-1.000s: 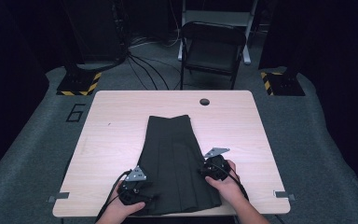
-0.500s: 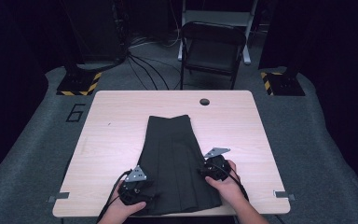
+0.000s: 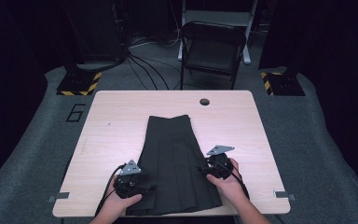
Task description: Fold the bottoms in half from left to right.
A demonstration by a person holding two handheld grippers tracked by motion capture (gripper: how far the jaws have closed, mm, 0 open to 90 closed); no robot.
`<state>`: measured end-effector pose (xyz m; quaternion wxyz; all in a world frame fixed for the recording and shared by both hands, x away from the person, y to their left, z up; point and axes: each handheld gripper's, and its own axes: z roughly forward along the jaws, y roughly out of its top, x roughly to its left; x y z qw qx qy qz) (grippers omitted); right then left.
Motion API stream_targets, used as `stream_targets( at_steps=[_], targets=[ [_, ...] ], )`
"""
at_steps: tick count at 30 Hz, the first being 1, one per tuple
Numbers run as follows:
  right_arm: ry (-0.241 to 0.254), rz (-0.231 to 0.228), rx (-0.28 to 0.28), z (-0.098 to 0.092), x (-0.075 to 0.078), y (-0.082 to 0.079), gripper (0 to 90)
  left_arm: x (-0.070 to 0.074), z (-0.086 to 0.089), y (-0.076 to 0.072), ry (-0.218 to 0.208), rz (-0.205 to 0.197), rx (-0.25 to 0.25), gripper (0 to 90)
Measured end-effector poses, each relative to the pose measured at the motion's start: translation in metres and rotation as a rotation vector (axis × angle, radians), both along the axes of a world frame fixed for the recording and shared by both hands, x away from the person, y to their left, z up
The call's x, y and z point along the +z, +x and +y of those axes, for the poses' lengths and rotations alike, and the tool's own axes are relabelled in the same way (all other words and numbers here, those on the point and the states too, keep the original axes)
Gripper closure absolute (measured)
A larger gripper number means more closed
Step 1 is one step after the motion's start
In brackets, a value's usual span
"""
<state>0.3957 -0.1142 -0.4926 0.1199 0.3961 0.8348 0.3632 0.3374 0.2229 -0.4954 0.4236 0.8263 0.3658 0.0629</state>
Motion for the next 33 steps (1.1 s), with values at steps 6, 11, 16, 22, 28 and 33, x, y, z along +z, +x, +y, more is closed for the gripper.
stream_targets(
  at_steps=[6, 11, 16, 22, 28, 33],
  targets=[
    [0.017, 0.012, 0.002, -0.001, 0.003, 0.002, 47.7, 0.0, 0.0, 0.009, 0.024, 0.008, 0.01, 38.3],
    [0.018, -0.006, 0.019, 0.002, 0.012, 0.005, 46.9, 0.002, -0.001, 0.019, 0.048, 0.007, 0.007, 38.3],
    [0.018, -0.001, 0.007, 0.001, 0.016, 0.015, 44.1, 0.0, 0.006, 0.035, 0.059, -0.005, 0.048, 38.1],
    [0.019, 0.031, -0.025, -0.001, 0.01, 0.034, 43.4, -0.002, 0.016, 0.053, 0.062, 0.0, 0.109, 37.5],
    [0.044, 0.05, -0.068, 0.0, 0.006, 0.055, 42.0, -0.005, 0.019, 0.072, 0.067, 0.006, 0.149, 36.8],
    [0.045, 0.036, -0.08, 0.004, 0.005, 0.068, 41.1, -0.009, 0.014, 0.077, 0.036, 0.002, 0.18, 36.8]
  ],
)
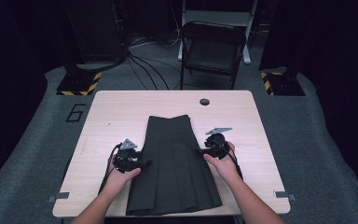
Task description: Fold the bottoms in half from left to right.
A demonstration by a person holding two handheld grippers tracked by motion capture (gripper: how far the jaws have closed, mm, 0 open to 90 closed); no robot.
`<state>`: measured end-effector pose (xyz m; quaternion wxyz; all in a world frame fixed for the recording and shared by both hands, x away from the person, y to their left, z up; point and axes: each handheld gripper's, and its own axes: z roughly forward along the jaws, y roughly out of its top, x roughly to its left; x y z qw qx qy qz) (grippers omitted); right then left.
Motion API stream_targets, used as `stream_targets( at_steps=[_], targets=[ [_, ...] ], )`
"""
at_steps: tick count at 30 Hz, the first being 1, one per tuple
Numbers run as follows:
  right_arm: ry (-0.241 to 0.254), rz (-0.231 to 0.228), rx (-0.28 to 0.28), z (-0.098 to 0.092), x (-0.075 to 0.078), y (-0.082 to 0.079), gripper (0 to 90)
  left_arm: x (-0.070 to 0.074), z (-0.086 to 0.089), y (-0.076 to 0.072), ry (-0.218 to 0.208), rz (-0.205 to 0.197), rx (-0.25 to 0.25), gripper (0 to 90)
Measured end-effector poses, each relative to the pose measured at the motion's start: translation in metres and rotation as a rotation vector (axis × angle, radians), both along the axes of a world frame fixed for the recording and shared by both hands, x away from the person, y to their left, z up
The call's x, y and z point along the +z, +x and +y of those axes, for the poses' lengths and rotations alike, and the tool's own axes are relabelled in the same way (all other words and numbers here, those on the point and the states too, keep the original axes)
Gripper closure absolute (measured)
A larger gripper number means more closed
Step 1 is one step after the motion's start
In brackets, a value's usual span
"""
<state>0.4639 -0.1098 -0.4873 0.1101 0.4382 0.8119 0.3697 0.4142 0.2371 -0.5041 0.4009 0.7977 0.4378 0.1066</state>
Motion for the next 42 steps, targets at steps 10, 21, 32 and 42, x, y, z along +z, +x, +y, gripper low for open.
stream_targets(
  at_steps=[10, 21, 32, 42],
  targets=[
    [-0.042, -0.021, 0.021, 0.016, 0.002, 0.016, 41.4, -0.008, -0.001, -0.004, -0.015, 0.0, 0.0, 37.5],
    [-0.075, 0.025, 0.025, 0.033, -0.016, 0.023, 46.0, -0.016, -0.003, -0.008, -0.009, 0.019, -0.01, 37.0],
    [-0.079, 0.012, 0.084, 0.042, -0.022, 0.012, 58.1, -0.016, -0.001, -0.013, 0.021, 0.008, -0.049, 37.2],
    [-0.059, 0.009, 0.079, 0.042, -0.024, 0.004, 58.5, -0.013, -0.002, -0.016, 0.081, 0.006, -0.077, 38.2]
  ],
)
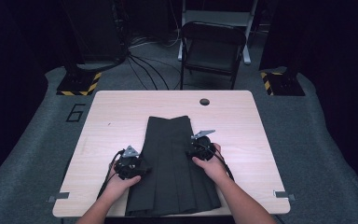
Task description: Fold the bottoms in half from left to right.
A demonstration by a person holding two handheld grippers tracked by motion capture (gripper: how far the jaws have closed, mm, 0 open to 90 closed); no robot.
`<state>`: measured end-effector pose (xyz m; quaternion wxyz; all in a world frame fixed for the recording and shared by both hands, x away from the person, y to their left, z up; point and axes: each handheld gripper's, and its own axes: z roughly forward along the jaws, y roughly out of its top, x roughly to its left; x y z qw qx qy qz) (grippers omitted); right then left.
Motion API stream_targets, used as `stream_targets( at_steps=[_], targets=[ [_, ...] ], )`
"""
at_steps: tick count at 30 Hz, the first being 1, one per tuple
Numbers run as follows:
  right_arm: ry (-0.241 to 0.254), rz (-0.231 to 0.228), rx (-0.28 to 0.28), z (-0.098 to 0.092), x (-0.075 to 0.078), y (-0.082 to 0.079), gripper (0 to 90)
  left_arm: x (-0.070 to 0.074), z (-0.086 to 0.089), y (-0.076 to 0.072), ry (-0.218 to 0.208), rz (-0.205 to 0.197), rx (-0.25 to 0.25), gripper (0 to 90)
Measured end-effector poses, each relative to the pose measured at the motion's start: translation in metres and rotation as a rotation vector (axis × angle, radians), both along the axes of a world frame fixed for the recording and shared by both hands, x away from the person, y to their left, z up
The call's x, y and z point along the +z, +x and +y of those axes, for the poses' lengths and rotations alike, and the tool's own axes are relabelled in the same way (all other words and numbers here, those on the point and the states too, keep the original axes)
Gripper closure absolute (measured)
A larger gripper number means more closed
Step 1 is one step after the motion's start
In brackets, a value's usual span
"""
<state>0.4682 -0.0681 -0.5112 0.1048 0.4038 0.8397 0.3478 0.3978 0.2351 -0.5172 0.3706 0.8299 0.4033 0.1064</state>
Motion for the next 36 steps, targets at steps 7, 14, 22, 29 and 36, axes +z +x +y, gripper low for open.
stream_targets(
  at_steps=[7, 14, 22, 29, 36],
  targets=[
    [-0.004, -0.011, 0.015, 0.0, 0.0, -0.006, 58.4, 0.001, 0.0, -0.002, 0.011, 0.01, 0.0, 38.5],
    [-0.027, -0.002, 0.016, -0.001, 0.004, -0.007, 50.0, 0.0, 0.001, -0.003, -0.017, 0.005, 0.021, 37.6],
    [-0.036, -0.055, 0.03, -0.007, 0.017, -0.028, 45.5, 0.004, 0.0, 0.0, -0.048, 0.031, 0.055, 37.4],
    [-0.028, -0.078, 0.032, -0.016, 0.026, -0.052, 45.6, 0.012, 0.003, 0.007, -0.053, 0.011, 0.063, 36.9],
    [0.018, -0.091, 0.016, -0.029, 0.032, -0.063, 43.2, 0.015, 0.003, 0.012, -0.055, 0.005, 0.059, 37.3]
  ],
)
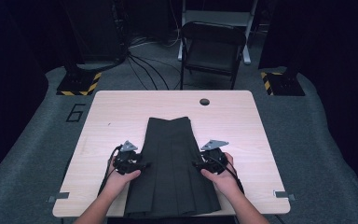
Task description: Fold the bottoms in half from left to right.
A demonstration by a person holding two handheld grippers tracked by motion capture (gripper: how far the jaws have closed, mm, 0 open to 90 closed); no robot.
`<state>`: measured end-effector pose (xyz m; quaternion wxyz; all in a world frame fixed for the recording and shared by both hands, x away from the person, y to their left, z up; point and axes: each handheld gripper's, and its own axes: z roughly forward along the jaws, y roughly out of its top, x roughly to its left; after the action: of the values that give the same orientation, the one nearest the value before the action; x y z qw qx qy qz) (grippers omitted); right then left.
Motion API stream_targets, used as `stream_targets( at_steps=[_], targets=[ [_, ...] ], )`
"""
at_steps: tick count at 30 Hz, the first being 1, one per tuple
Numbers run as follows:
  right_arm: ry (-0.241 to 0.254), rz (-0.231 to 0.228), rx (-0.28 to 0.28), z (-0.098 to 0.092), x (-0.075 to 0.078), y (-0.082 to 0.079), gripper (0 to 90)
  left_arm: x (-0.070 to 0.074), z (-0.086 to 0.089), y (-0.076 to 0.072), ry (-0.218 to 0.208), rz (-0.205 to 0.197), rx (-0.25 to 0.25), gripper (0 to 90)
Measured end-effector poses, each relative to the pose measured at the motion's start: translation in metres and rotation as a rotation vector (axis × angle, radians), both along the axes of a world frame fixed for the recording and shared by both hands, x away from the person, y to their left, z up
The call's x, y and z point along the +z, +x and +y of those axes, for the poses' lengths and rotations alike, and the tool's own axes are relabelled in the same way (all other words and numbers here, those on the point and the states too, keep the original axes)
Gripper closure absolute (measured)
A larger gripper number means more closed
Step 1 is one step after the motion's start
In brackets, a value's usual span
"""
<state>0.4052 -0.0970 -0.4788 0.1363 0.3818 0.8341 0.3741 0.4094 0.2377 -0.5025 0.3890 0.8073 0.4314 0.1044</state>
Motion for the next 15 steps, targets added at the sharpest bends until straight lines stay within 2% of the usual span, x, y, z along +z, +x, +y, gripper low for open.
stream_targets(
  at_steps=[4, 7, 10, 11, 13, 15],
  targets=[
    [0.014, 0.035, 0.005, -0.002, -0.009, 0.0, 44.3, 0.001, 0.001, 0.002, -0.016, 0.008, 0.021, 37.4],
    [0.008, 0.056, 0.017, -0.001, -0.015, -0.003, 45.0, 0.001, 0.001, 0.005, -0.014, -0.001, 0.032, 37.9],
    [-0.006, 0.03, 0.047, 0.002, -0.015, -0.004, 45.0, 0.006, 0.001, 0.007, -0.013, -0.009, 0.028, 38.0],
    [-0.004, 0.039, 0.041, 0.004, -0.015, -0.005, 44.9, 0.007, 0.0, 0.008, -0.019, -0.013, 0.03, 38.0],
    [-0.003, 0.024, 0.044, 0.004, -0.016, -0.005, 44.9, 0.01, -0.001, 0.009, -0.021, -0.02, 0.033, 37.9],
    [-0.011, 0.038, 0.048, 0.004, -0.017, -0.006, 44.8, 0.011, -0.001, 0.011, -0.019, -0.036, 0.035, 37.6]
  ],
)
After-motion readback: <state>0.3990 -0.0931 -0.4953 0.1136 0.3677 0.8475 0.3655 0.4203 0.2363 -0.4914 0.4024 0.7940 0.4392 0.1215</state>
